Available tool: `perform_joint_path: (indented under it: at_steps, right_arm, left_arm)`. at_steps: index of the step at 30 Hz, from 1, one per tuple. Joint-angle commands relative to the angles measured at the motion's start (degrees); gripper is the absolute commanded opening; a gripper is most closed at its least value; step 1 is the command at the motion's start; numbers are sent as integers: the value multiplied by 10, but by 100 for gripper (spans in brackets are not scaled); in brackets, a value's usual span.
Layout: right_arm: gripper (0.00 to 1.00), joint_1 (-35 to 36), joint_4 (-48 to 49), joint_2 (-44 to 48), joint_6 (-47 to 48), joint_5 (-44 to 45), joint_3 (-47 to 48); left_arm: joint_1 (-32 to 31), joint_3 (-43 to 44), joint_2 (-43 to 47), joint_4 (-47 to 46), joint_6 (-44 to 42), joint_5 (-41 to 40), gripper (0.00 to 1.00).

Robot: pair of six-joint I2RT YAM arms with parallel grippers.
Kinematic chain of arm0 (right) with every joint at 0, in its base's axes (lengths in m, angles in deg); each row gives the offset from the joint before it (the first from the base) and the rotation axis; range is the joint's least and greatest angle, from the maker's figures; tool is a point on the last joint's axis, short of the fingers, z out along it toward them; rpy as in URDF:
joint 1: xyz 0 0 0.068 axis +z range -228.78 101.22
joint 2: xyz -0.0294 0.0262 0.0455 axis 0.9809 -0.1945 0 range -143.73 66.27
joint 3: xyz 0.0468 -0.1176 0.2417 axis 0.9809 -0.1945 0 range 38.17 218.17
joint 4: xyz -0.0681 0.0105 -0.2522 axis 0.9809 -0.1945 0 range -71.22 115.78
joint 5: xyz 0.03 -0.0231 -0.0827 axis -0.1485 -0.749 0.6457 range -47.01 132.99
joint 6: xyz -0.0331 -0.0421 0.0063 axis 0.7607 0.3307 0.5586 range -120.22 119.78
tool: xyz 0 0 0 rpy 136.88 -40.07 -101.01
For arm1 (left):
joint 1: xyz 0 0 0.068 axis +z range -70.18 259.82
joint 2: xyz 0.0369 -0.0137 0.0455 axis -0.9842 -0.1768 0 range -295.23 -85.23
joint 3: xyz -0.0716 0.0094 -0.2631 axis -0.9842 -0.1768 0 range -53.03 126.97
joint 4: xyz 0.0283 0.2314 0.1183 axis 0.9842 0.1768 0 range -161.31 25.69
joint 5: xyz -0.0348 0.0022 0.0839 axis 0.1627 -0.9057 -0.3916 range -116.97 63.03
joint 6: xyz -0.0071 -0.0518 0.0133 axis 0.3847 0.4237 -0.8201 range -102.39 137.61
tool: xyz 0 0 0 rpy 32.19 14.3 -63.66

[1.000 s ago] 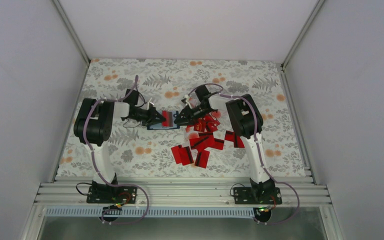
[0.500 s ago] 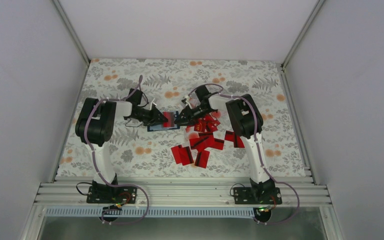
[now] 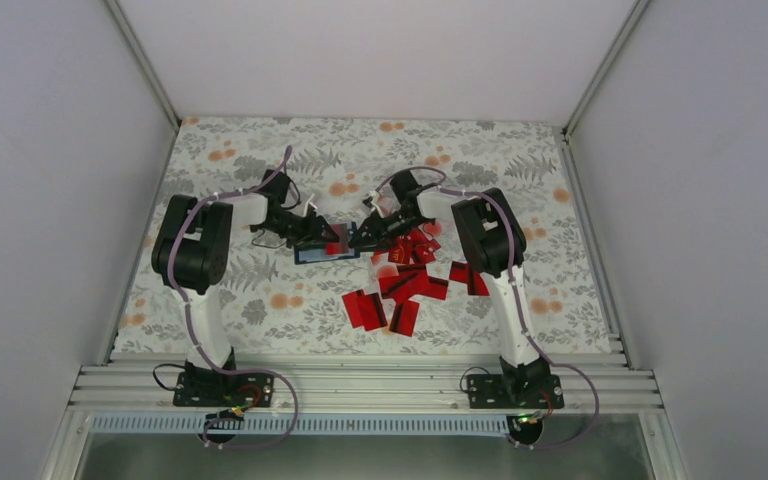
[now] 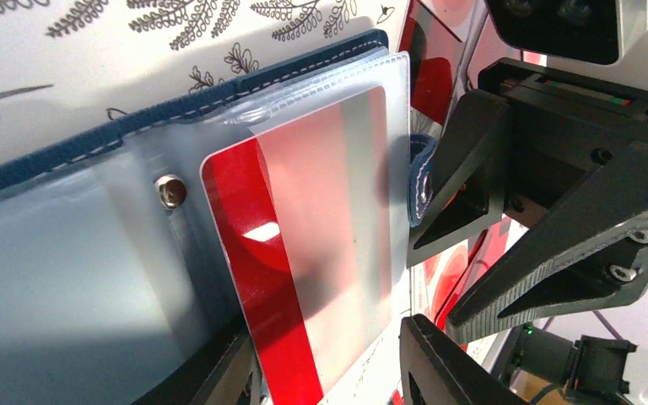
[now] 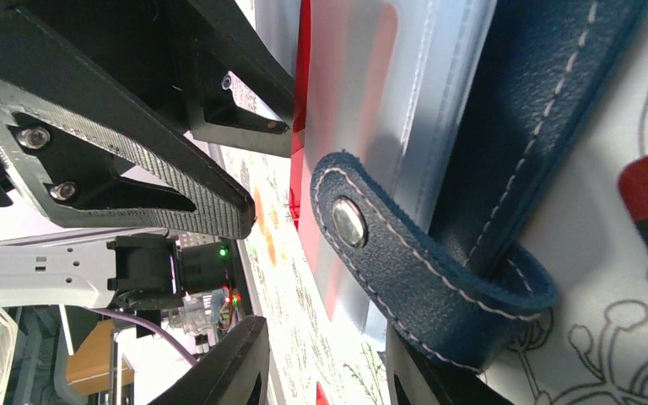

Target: Put the credit cards into the card holder

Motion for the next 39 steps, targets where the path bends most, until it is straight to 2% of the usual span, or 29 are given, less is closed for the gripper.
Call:
perform_joint_path:
  at_steps: [1, 4, 13, 21, 32, 39]
  right_arm:
    - [36, 5, -26, -25, 9, 97, -27]
    - [36, 5, -23, -22, 9, 96, -32]
    - [36, 5, -12, -15, 8, 93, -46]
    - [36, 5, 2, -6, 5, 92, -64]
    - [36, 5, 33, 9, -17, 90, -73]
    - [36, 5, 18, 26, -16, 96, -63]
  left_arm:
    - [-1, 18, 7, 60, -14, -64, 44]
    - [-6, 28, 6, 76, -12, -82, 48]
    - [-40, 61, -9, 86, 6, -107, 48]
    - [-74, 101, -18, 126, 50, -162, 48]
    - [-92, 99, 8, 127, 137, -148, 48]
    - [-91, 99, 24, 144, 126, -168, 49]
